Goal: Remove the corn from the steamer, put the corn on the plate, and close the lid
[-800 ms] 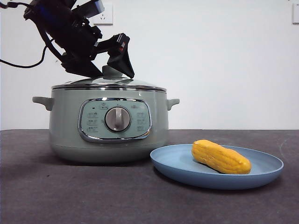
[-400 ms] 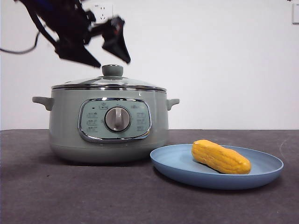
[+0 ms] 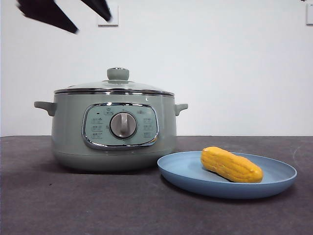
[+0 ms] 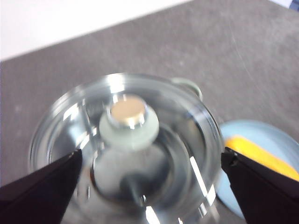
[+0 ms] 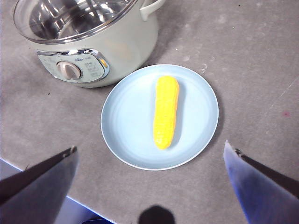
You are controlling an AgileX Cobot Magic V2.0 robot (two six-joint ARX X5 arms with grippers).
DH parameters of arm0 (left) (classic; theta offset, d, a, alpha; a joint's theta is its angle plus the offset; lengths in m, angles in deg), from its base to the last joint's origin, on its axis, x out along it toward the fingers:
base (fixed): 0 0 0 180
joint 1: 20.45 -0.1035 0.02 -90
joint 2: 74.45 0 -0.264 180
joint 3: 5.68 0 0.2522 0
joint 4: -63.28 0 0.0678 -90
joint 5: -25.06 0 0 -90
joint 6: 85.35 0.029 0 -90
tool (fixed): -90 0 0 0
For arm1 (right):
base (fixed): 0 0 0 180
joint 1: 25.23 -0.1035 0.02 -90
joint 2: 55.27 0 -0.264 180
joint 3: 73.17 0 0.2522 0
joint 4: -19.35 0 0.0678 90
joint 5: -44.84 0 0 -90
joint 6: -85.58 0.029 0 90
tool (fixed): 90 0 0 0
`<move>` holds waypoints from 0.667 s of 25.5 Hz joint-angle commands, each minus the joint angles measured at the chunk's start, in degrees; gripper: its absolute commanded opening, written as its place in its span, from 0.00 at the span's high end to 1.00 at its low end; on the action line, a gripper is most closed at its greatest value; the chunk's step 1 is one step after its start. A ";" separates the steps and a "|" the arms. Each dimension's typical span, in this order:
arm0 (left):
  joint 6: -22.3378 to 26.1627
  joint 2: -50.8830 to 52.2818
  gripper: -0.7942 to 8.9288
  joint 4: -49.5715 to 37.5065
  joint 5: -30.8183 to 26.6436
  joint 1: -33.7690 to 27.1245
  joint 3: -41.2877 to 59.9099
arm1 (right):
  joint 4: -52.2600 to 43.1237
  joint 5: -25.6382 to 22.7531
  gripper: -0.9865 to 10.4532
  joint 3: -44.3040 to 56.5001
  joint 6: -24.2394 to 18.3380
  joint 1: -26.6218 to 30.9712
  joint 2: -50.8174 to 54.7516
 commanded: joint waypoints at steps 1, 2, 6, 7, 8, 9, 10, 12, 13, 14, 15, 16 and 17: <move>-0.37 4.24 0.40 7.10 0.24 -0.09 0.50 | -0.07 0.11 0.39 0.28 -1.20 -0.13 0.15; -0.37 5.62 0.40 9.25 0.26 -0.09 0.50 | -0.07 0.11 0.39 0.28 -1.40 -0.13 0.15; -0.37 10.86 0.40 18.40 0.31 -0.09 0.50 | -0.04 2.12 0.39 0.28 -2.29 -0.13 0.11; -0.35 11.98 0.40 20.87 0.28 -0.09 0.50 | -0.02 3.26 0.39 0.28 -2.45 -0.13 0.09; -0.35 12.96 0.40 23.23 0.28 -0.09 0.50 | 0.09 4.48 0.39 0.28 -2.54 -0.13 0.09; -0.35 13.70 0.40 25.14 0.31 -0.09 0.50 | 0.24 4.92 0.39 0.28 -2.69 -0.13 0.07; -0.35 14.43 0.40 27.28 0.31 -0.09 0.50 | 0.46 5.90 0.39 0.28 -2.91 -0.13 -0.02; -0.35 15.37 0.40 30.45 0.70 -0.09 0.50 | 1.22 6.51 0.39 0.28 -3.23 -0.13 -0.02; -0.33 15.78 0.40 32.13 1.79 -0.09 0.50 | 1.68 7.08 0.39 0.28 -3.48 -0.13 -0.07; -0.33 15.93 0.40 33.09 2.47 -0.09 0.50 | 2.03 7.39 0.39 0.28 -3.61 -0.13 -0.17; -0.33 15.98 0.40 33.81 3.45 -0.09 0.50 | 2.38 7.45 0.39 0.28 -3.61 -0.13 -0.17; -0.33 15.98 0.40 34.32 4.11 -0.09 0.50 | 2.73 7.41 0.39 0.28 -3.63 -0.13 -0.17; -0.33 15.96 0.40 34.67 4.79 -0.09 0.50 | 3.17 7.43 0.39 0.28 -3.89 -0.13 -0.17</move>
